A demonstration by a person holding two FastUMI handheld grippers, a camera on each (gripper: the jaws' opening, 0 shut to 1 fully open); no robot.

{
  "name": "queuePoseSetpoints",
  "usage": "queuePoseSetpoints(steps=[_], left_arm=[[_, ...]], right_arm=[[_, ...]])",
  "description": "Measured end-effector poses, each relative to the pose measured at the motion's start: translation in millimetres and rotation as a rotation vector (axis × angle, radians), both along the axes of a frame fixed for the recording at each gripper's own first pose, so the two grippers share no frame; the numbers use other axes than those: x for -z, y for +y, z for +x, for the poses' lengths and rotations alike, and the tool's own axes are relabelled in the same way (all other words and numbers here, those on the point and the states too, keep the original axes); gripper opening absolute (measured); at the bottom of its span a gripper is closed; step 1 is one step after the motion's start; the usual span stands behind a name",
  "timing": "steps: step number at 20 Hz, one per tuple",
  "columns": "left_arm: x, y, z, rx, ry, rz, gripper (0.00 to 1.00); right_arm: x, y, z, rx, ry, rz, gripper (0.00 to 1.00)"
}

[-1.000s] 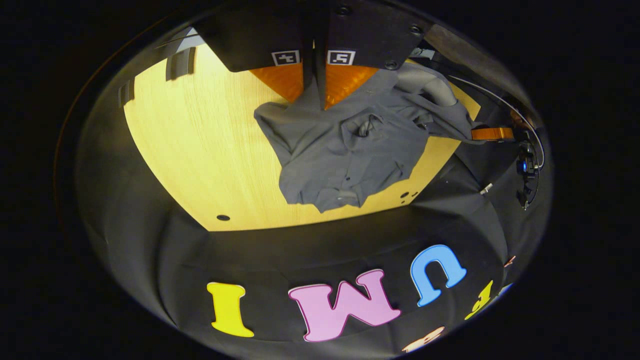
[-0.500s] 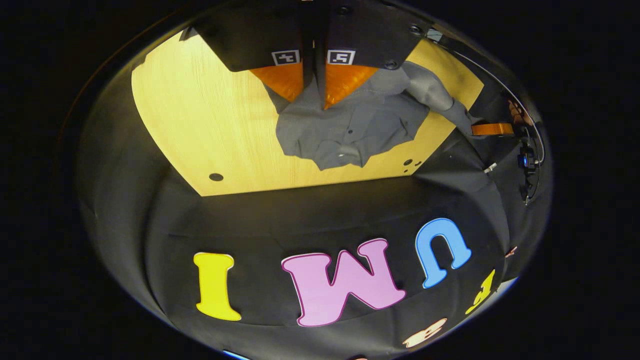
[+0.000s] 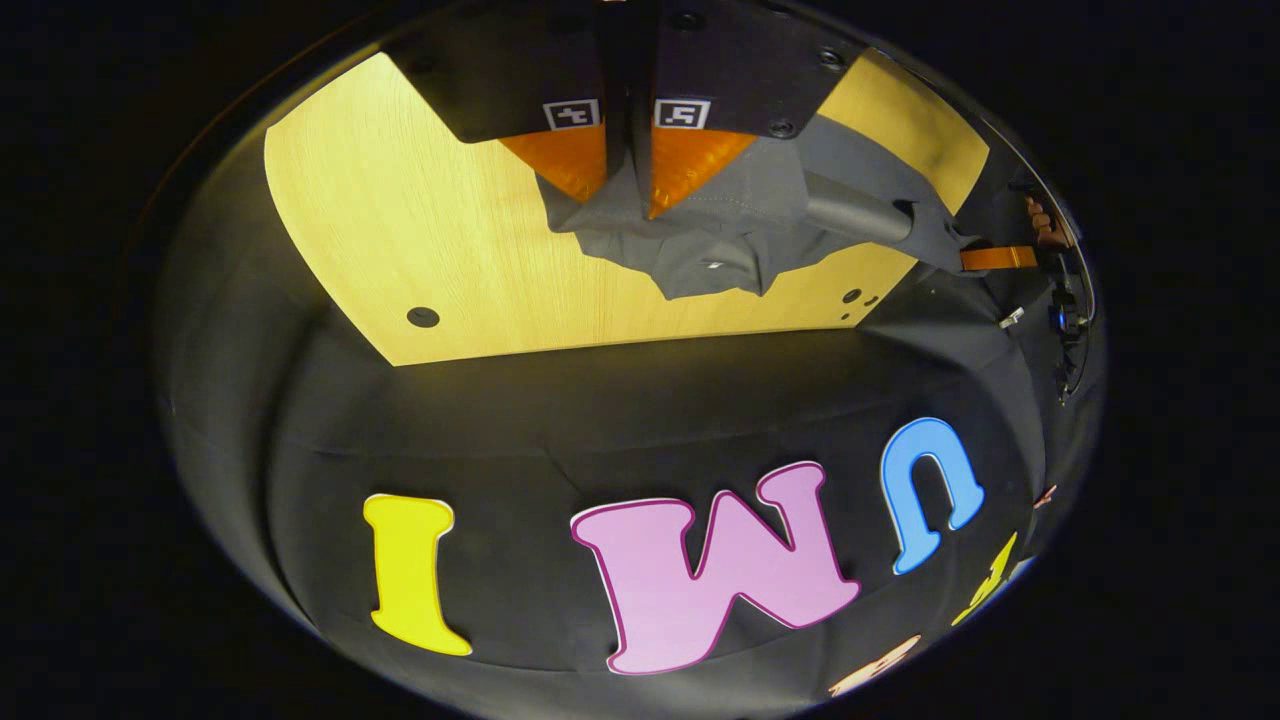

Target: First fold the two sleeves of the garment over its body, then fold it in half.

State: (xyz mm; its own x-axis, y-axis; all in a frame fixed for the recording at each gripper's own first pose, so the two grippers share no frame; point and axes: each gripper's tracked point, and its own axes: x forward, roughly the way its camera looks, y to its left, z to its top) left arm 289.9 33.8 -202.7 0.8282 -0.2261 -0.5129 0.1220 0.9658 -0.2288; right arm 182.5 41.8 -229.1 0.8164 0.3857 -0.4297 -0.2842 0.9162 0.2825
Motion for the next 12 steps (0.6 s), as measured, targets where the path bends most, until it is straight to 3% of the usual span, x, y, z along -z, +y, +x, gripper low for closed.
queuePoseSetpoints(steps=[9, 12], left_arm=[[71, -2, 69, -0.064, 0.066, 0.048, 0.05], [100, -3, 80, -0.1, 0.103, 0.063, 0.05]], right_arm=[[65, 15, 64, 0.017, 0.073, -0.025, 0.05], [93, 21, 73, 0.011, 0.108, -0.084, 0.05]])
